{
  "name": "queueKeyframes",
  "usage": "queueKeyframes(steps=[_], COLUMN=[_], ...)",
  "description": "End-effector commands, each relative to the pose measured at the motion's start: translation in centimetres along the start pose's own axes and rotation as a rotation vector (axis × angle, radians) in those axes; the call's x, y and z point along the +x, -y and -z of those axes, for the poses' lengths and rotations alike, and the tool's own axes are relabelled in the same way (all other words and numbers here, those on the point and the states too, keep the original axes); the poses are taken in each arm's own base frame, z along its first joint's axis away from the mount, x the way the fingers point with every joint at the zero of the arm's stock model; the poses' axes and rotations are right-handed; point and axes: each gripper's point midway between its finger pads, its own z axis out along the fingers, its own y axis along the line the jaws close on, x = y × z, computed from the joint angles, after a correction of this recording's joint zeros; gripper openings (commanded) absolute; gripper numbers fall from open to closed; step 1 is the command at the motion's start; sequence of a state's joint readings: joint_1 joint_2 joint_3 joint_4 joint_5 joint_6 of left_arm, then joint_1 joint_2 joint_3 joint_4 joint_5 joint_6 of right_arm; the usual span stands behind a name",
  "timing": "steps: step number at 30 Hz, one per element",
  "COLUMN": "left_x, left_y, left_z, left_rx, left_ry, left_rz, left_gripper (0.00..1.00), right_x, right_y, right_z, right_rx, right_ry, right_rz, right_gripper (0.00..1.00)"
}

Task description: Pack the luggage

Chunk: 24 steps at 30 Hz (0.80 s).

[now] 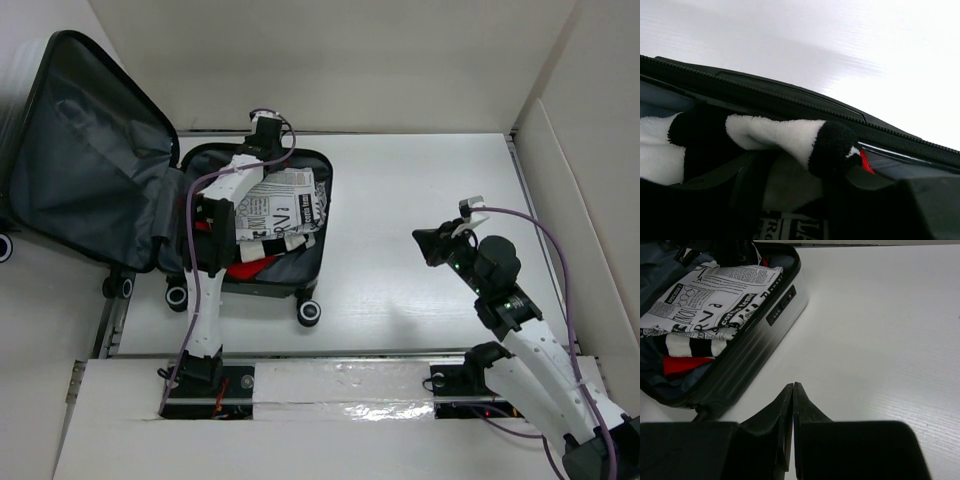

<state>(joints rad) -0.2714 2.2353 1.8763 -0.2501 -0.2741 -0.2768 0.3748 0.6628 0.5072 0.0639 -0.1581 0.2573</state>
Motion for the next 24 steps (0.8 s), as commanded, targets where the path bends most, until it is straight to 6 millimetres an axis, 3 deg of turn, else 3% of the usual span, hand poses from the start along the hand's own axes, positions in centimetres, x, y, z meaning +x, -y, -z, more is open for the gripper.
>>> queueKeyframes(steps=[1,2,3,5,6,9,12,14,15,16,18,19,21,22,24], left_x=[2.9,1.4,-1.6,-3.8,-6.6,-10.7,-13.5,-13.3,-13.6,-12.3,-12.2,-10.9,-10.2,-11.6,-10.0], left_y=[6.6,6.9,6.1,5.1,3.8,1.4,-1.8,-3.4,-3.8,-4.6,-5.2,-5.5,-5.0,-4.5,-3.8], left_z=[3.4,4.3,6.3,8.1,10.3,14.2,17.0,17.5,18.9,18.4,19.9,19.2,17.9,18.1,15.0], left_rx=[0.189,0.207,0.221,0.243,0.256,0.258,0.189,0.150,0.156,0.141,0.143,0.129,0.150,0.162,0.141], left_ry=[-0.064,-0.015,0.051,0.113,0.171,0.274,0.353,0.368,0.393,0.372,0.404,0.382,0.347,0.354,0.257], left_rz=[-0.061,-0.041,0.008,0.053,0.105,0.166,0.227,0.274,0.295,0.303,0.334,0.331,0.307,0.305,0.272], left_gripper=[0.42,0.45,0.46,0.50,0.50,0.52,0.51,0.48,0.47,0.46,0.44,0.44,0.44,0.44,0.43], right_x=[-1.1,-1.1,-1.2,-1.3,-1.3,-1.4,-1.3,-1.1,-1.4,-1.6,-1.2,-1.9,-1.2,-2.2,-2.0], right_y=[-0.8,-1.0,-1.0,-1.1,-1.0,-1.1,-1.8,-2.1,-2.9,-3.2,-4.0,-5.5,-6.7,-7.2,-7.6], right_z=[-0.1,-0.1,-0.1,-0.1,-0.1,-0.1,-0.4,-0.8,-0.9,-1.1,-1.8,-2.1,-3.2,-3.7,-5.0], right_rx=[-0.036,-0.045,-0.044,-0.045,-0.043,-0.045,-0.065,-0.076,-0.097,-0.095,-0.101,-0.127,-0.139,-0.127,-0.107], right_ry=[0.046,0.043,0.045,0.050,0.049,0.048,0.037,0.019,0.019,0.019,-0.005,0.004,-0.031,-0.008,-0.005], right_rz=[0.026,0.028,0.028,0.029,0.029,0.030,0.034,0.036,0.038,0.038,0.032,0.034,0.045,0.051,0.056], right_gripper=[0.08,0.08,0.08,0.08,0.08,0.08,0.08,0.07,0.07,0.03,0.00,0.00,0.00,0.00,0.00])
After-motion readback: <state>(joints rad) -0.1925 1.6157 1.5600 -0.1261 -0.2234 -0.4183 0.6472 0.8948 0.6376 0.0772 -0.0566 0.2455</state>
